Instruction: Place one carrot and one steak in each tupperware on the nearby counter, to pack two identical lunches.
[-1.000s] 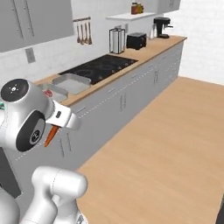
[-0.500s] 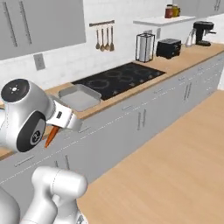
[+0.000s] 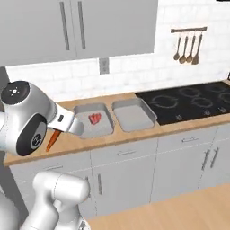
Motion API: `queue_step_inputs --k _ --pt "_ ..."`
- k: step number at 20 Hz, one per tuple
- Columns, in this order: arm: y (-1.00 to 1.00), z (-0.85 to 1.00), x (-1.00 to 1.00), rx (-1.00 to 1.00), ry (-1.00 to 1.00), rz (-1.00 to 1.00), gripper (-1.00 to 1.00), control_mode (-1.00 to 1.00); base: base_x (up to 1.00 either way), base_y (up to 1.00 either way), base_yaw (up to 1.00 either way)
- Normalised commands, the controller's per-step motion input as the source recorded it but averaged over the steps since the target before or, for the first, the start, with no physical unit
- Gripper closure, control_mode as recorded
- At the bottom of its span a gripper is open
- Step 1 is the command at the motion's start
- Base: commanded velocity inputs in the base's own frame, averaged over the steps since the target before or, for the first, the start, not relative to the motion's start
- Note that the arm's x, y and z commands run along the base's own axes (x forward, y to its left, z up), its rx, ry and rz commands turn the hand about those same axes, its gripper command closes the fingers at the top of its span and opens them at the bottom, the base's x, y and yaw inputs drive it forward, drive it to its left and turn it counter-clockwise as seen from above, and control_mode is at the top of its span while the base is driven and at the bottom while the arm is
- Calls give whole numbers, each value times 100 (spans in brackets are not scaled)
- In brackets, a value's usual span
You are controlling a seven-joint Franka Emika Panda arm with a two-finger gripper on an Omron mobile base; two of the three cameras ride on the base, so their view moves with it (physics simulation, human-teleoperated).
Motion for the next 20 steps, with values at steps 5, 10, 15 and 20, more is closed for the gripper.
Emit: queue_step_inputs --k 5,10,15,20 --pt "0 0 0 0 0 0 100 100 16 -26 87" --pt "0 0 0 0 0 0 100 100 24 -55 63" --pt "0 0 0 0 0 0 100 100 1 -81 39" --pt "0 0 0 0 0 0 100 100 11 -89 8"
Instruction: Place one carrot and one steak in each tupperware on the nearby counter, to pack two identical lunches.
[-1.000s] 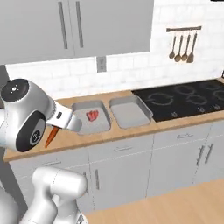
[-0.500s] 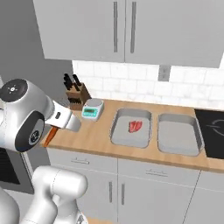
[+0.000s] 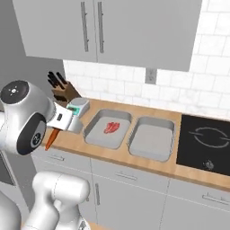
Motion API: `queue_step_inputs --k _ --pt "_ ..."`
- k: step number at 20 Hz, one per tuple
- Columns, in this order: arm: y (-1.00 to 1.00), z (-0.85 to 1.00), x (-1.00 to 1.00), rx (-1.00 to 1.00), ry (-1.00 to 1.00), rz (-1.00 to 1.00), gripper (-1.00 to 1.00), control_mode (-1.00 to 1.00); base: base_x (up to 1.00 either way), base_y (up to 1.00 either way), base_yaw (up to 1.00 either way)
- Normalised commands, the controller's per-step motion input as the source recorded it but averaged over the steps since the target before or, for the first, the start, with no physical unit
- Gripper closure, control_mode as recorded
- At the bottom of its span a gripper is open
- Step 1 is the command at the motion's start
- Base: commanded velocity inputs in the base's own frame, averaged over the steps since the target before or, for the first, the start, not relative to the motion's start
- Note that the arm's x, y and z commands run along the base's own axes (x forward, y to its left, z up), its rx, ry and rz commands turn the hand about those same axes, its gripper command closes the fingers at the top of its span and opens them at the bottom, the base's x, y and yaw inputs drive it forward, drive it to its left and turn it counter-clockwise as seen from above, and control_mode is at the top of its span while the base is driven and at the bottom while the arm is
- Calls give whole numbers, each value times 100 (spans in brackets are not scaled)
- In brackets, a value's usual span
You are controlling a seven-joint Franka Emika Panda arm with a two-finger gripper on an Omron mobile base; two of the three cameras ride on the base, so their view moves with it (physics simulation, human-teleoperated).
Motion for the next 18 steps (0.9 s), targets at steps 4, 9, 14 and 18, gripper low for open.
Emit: queue_step_inputs --k 4,9,14,18 --pt "0 0 0 0 0 0 100 100 79 5 0" --pt "0 0 0 0 0 0 100 100 93 0 0" --pt "3 -19 0 0 11 0 100 -100 12 0 0" --pt "12 -69 35 -2 16 1 100 -100 0 0 0"
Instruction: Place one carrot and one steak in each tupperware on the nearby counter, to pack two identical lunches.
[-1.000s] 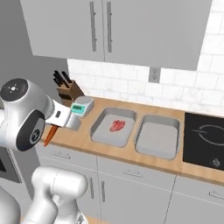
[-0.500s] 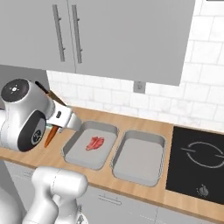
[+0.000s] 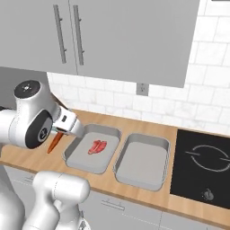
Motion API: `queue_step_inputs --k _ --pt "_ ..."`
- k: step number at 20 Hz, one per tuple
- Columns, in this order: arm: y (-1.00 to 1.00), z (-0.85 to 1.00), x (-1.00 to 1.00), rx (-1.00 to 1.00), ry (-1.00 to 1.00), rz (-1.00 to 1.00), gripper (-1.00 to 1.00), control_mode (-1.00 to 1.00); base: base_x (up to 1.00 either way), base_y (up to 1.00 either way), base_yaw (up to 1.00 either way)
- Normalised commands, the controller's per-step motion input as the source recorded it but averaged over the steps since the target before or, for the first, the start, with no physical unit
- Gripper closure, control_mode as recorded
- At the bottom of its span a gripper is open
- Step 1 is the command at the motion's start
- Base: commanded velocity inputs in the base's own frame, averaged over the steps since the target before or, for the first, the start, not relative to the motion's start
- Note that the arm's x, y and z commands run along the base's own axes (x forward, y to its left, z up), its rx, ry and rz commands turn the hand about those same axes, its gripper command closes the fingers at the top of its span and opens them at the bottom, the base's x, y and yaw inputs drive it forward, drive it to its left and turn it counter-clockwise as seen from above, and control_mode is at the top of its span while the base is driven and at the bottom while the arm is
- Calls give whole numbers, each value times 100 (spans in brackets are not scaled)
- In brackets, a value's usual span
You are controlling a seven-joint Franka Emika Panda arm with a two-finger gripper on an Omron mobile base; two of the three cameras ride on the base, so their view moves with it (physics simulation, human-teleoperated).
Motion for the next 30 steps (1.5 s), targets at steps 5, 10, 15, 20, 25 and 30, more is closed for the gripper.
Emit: queue_step_inputs --k 5,10,15,20,25,30 --pt "6 -65 77 0 8 1 100 -100 0 0 0" --pt "18 -58 73 -1 8 0 100 -100 0 0 0" --pt "7 -71 72 0 8 0 100 -100 0 0 0" --pt "0 -53 72 0 7 2 100 -100 0 0 0" --pt "0 -46 38 0 12 0 100 -100 0 0 0" --pt "4 -50 22 0 14 0 100 -100 0 0 0"
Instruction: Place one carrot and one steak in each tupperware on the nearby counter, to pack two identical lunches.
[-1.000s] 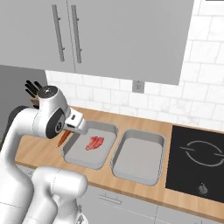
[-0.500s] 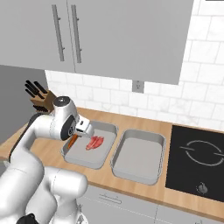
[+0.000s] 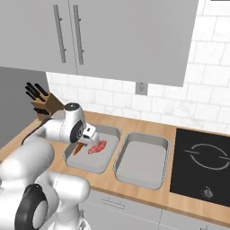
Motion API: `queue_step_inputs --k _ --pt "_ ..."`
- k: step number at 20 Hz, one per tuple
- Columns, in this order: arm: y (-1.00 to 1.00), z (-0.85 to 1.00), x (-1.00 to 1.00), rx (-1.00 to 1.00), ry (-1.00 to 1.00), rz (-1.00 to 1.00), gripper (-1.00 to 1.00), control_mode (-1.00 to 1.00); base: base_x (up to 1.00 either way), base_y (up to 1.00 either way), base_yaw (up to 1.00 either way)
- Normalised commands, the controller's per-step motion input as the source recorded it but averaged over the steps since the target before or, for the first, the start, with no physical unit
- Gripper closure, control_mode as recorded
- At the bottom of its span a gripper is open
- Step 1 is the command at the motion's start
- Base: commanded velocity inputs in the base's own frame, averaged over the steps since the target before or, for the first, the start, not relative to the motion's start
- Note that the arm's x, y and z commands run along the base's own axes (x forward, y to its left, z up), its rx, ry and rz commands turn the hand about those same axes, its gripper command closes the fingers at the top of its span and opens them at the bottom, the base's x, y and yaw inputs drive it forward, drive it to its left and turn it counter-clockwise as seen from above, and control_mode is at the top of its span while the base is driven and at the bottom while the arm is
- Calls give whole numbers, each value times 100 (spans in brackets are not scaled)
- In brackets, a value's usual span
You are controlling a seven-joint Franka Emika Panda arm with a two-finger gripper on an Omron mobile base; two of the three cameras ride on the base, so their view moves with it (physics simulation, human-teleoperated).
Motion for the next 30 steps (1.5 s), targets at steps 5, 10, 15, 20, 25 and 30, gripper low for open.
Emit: queue_step_inputs --k 5,10,15,20,25,30 --pt "0 -48 35 0 9 0 100 -100 0 0 0" --pt "0 -34 17 0 2 0 -100 -100 0 0 0" --pt "3 -1 18 0 2 0 -100 -100 0 0 0" --pt "0 8 -1 0 -1 0 -100 -100 0 0 0" --pt "0 47 -76 1 -12 0 -100 -100 0 0 0" --pt "0 71 -95 0 -8 0 -100 -100 0 0 0"
